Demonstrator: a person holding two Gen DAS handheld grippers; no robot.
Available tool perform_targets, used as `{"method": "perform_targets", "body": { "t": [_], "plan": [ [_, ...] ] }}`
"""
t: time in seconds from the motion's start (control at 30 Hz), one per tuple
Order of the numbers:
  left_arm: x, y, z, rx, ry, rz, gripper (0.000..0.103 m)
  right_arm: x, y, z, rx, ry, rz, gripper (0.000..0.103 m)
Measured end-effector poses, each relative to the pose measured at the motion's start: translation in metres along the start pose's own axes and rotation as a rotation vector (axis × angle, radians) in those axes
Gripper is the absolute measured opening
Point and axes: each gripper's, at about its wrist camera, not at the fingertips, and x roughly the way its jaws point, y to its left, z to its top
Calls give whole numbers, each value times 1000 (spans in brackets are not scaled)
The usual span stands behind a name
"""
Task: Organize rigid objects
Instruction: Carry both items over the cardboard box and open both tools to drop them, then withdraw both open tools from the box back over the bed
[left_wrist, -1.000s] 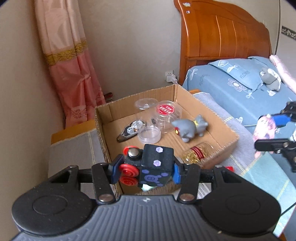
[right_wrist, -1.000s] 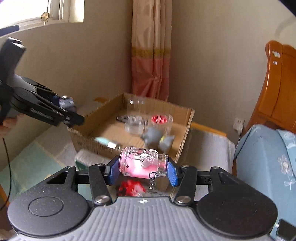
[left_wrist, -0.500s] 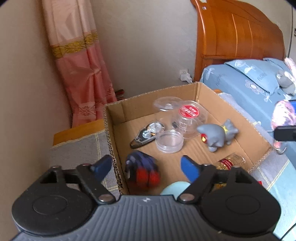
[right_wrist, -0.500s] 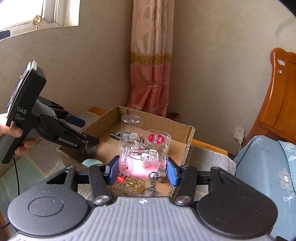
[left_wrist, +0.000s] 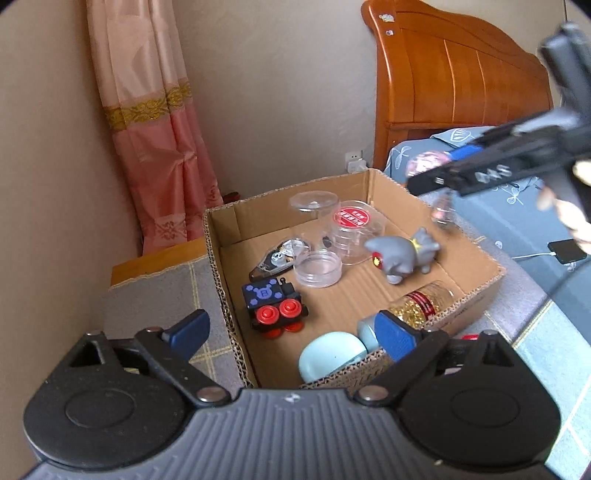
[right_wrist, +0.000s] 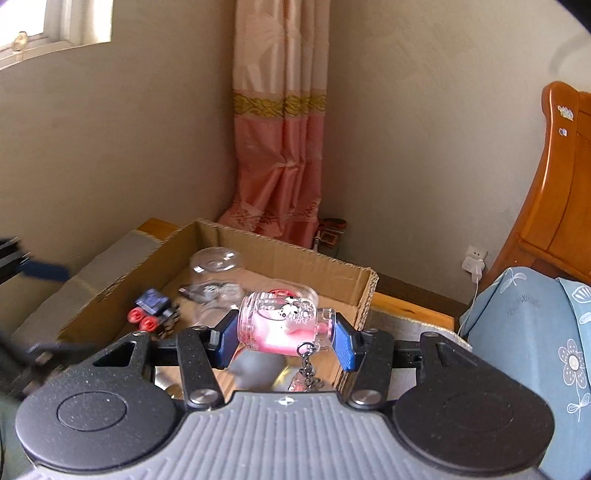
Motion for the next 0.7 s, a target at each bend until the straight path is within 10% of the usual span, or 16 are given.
{"method": "perform_targets", "body": {
  "t": [0.17, 0.27, 0.47, 0.7],
  "plan": [
    [-6, 0, -3, -5, -14, 5, 96, 22, -6, 7, 10, 23, -8, 60],
    [-13, 2, -5, -7, -39, -11, 101, 22, -8, 4, 33, 13, -18, 85],
    [-23, 0, -11, -25, -49, -11, 102, -4, -4, -7, 51, 1, -19, 103],
    [-31, -9, -25, -46, -27, 3, 102, -37, 9, -25, 65, 6, -13, 103]
  ]
}}
